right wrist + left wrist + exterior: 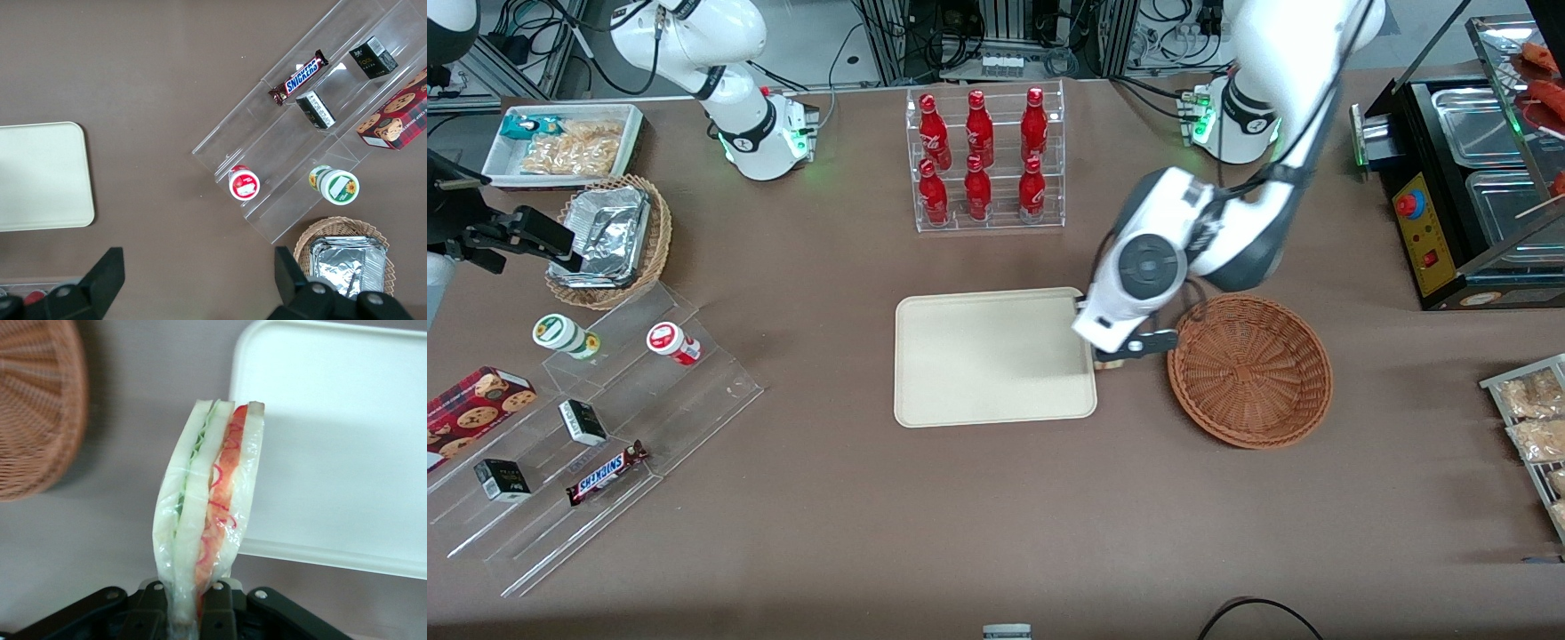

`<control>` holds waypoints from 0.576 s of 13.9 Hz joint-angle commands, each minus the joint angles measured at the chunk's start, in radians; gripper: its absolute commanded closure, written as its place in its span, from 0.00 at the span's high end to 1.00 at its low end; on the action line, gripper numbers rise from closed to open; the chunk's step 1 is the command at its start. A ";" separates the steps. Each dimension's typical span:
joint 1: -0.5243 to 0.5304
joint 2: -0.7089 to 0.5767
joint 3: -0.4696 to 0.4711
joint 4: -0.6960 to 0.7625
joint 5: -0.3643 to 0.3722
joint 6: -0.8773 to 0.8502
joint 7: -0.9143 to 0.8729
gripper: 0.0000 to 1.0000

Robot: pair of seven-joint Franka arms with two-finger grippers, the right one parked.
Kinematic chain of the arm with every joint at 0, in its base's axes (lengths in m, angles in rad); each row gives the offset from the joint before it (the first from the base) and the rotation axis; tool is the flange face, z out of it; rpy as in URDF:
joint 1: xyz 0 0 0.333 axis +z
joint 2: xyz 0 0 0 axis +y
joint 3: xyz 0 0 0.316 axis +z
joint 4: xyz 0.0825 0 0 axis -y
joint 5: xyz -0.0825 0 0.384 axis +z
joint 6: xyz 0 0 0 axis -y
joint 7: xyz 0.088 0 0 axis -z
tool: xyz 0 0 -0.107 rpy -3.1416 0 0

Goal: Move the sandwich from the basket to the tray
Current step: 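Lift the sandwich and carry it with the left gripper over the tray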

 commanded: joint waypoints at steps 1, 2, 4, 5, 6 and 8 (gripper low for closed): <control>-0.077 0.124 0.010 0.159 -0.003 -0.003 -0.080 0.00; -0.100 0.147 0.010 0.185 -0.003 0.014 -0.093 0.00; -0.133 0.211 0.010 0.245 -0.006 0.071 -0.126 0.00; -0.156 0.239 0.010 0.274 -0.003 0.088 -0.155 0.00; -0.174 0.251 0.012 0.291 0.000 0.091 -0.177 0.00; -0.196 0.284 0.012 0.334 0.005 0.121 -0.208 0.00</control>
